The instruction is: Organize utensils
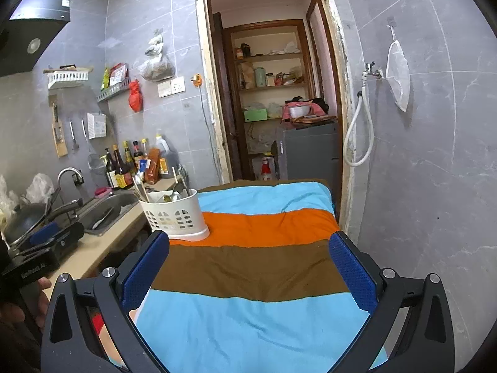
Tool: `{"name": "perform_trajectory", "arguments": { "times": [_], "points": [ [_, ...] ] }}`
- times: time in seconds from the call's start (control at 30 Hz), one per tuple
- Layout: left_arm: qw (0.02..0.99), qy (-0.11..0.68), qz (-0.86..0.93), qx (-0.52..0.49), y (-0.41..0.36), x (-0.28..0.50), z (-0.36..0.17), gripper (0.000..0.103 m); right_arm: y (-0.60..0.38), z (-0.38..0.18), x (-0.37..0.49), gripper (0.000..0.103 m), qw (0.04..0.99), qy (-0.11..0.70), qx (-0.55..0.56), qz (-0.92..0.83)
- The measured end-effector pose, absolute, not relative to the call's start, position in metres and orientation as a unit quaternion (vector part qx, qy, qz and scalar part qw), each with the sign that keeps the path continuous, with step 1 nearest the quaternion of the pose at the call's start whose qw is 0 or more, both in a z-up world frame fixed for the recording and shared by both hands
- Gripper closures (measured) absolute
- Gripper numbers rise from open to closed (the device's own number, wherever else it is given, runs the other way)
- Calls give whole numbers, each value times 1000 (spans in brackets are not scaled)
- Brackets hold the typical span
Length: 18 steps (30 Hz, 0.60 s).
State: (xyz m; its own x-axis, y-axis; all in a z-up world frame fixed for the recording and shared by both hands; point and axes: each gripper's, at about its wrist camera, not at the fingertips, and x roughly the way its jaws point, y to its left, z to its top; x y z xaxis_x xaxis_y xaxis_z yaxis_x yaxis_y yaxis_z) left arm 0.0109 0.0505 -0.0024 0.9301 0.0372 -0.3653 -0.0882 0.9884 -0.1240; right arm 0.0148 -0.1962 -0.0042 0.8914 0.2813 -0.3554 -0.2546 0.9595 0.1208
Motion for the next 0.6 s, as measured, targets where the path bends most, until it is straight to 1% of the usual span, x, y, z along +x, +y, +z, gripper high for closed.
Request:
{"name": "perform_trajectory", "arguments": {
  "times": [0.6],
  "points": [
    [980,181,42,-75,57,11,-1,6,-185,-5,14,0,973,180,23,144]
  ]
}}
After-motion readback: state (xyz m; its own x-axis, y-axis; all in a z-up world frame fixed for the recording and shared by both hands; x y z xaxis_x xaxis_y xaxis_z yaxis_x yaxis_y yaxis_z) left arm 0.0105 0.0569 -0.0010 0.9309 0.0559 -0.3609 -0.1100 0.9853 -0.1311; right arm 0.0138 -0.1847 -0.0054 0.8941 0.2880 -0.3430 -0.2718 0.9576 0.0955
